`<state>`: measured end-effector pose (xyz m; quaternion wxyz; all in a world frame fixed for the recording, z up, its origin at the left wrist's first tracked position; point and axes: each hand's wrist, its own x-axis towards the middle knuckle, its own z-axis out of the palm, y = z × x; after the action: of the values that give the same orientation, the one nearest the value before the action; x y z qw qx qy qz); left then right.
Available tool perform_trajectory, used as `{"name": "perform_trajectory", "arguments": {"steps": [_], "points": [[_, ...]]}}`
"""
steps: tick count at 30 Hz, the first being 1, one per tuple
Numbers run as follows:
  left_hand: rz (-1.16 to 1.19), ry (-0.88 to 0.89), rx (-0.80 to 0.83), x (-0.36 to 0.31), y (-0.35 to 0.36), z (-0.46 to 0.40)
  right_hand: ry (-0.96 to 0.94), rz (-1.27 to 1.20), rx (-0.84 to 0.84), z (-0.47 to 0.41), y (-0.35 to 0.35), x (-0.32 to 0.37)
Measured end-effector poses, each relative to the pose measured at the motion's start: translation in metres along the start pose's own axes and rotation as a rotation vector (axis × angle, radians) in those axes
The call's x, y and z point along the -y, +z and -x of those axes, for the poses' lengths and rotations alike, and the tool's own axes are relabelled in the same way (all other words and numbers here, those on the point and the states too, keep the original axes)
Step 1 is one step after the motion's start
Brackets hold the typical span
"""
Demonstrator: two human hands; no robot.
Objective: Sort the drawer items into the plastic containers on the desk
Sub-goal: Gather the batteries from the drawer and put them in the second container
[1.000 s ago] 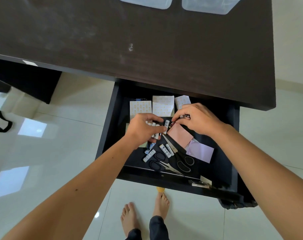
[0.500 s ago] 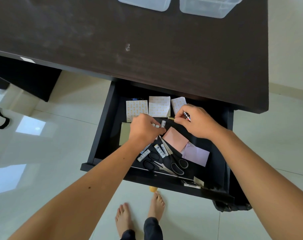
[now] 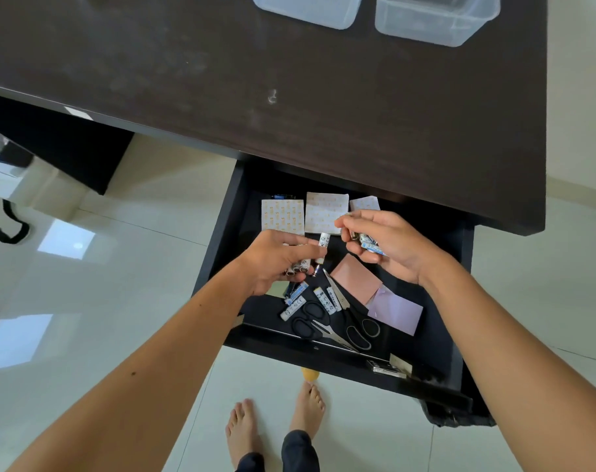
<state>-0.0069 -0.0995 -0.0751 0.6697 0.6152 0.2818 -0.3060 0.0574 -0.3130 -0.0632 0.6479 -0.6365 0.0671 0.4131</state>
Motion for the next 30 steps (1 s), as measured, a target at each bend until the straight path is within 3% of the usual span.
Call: {"name": "perform_trajectory", "arguments": {"steps": [11,25,30], "points": [[0.164,0.044,0.064,0.001,-0.028,0.020,-0.102,0.303,0.008,-0.027,0.034,0.013],[0.344,0.120,0.027,0.007,-0.035,0.028,-0.107,0.402,0.038,-0.055,0.033,0.011],[0.350,0.114,0.031,0.008,-0.036,0.027,-0.154,0.574,-0.039,-0.068,0.042,0.019]]}}
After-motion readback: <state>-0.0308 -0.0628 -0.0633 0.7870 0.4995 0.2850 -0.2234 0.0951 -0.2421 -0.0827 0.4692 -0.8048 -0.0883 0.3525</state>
